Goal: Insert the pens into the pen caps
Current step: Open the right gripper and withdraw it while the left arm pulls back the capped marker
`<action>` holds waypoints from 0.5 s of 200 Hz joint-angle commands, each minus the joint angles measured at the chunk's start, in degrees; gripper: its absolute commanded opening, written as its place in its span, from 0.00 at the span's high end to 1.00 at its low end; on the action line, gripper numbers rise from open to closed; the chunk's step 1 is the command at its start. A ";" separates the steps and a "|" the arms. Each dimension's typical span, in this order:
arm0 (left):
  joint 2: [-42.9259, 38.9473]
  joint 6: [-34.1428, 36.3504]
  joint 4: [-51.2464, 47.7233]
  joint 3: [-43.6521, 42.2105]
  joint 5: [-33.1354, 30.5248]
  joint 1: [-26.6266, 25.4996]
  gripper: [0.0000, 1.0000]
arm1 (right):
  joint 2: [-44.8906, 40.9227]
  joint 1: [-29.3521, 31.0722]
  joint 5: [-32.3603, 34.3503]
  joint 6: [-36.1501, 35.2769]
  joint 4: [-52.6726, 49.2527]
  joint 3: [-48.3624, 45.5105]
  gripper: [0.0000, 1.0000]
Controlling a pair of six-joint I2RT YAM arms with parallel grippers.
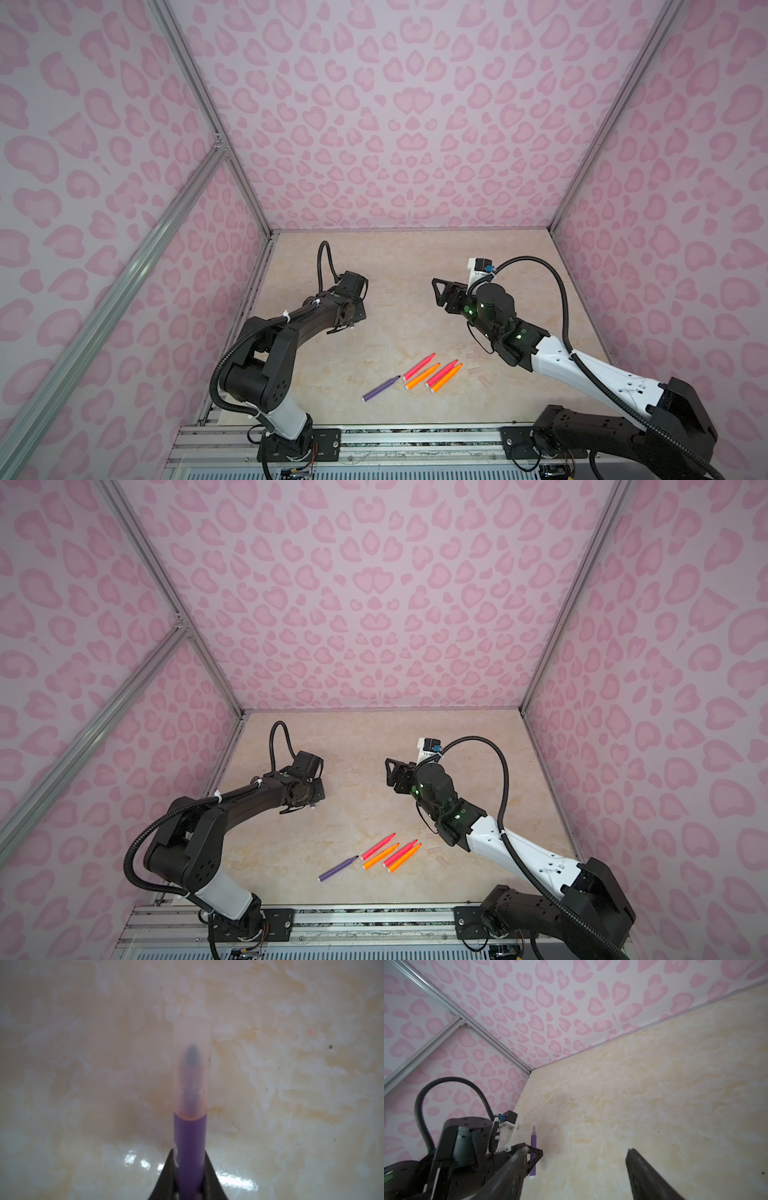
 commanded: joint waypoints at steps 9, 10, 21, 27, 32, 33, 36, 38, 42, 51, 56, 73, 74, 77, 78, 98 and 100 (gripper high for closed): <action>2.73 -0.88 -1.29 1.11 2.08 1.99 0.96 | 2.03 -0.19 0.92 0.09 -0.26 0.37 0.23; 2.80 -0.82 -1.39 1.19 2.14 2.05 0.96 | 2.09 -0.20 0.87 0.07 -0.28 0.42 0.23; 3.79 -0.23 -1.48 1.85 3.18 2.11 0.96 | 2.45 -0.21 0.35 0.15 -0.35 0.80 0.24; 4.23 0.01 -1.47 2.24 3.56 2.12 0.96 | 2.59 -0.22 -0.05 0.16 -0.43 1.04 0.24; 4.56 0.25 -1.62 2.52 3.69 2.12 0.96 | 2.68 -0.21 -0.31 0.18 -0.59 1.36 0.24; 4.63 0.27 -1.64 2.64 3.70 2.08 0.96 | 2.72 -0.21 -0.36 0.11 -0.67 1.44 0.24; 4.87 0.34 -1.84 2.82 3.64 2.11 0.96 | 2.76 -0.19 -0.54 0.09 -0.84 1.62 0.24; 4.99 0.41 -1.92 2.90 3.56 2.12 0.96 | 2.83 -0.20 -0.60 0.06 -1.00 1.67 0.24; 5.30 0.46 -2.13 3.07 3.41 2.12 0.96 | 2.90 -0.21 -0.59 0.05 -1.35 1.96 0.24; 5.88 0.48 -2.47 3.49 3.27 2.11 0.96 | 3.07 -0.21 -0.80 -0.01 -2.11 2.37 0.24; 6.21 0.44 -2.60 3.67 3.31 2.12 0.96 | 3.20 -0.21 -0.79 -0.04 -2.23 2.36 0.24; 7.05 0.64 -3.18 4.25 3.44 2.15 0.96 | 3.71 -0.21 -0.54 0.18 -1.53 1.80 0.24; 7.11 0.64 -3.21 4.29 3.40 2.18 0.96 | 3.72 -0.21 -0.52 0.21 -1.48 1.79 0.24; 7.16 0.64 -3.26 4.33 3.28 2.18 0.96 | 3.75 -0.21 -0.60 0.22 -1.38 1.70 0.24; 7.17 0.64 -3.29 4.34 3.23 2.15 0.96 | 3.78 -0.21 -0.64 0.23 -1.32 1.65 0.24; 6.76 0.81 -4.02 4.42 2.52 2.14 0.92 | 3.86 -0.21 -1.54 0.23 -0.90 1.82 0.25; 6.67 0.81 -4.10 4.42 2.49 2.19 0.91 | 3.83 -0.21 -1.55 0.25 -0.98 1.94 0.25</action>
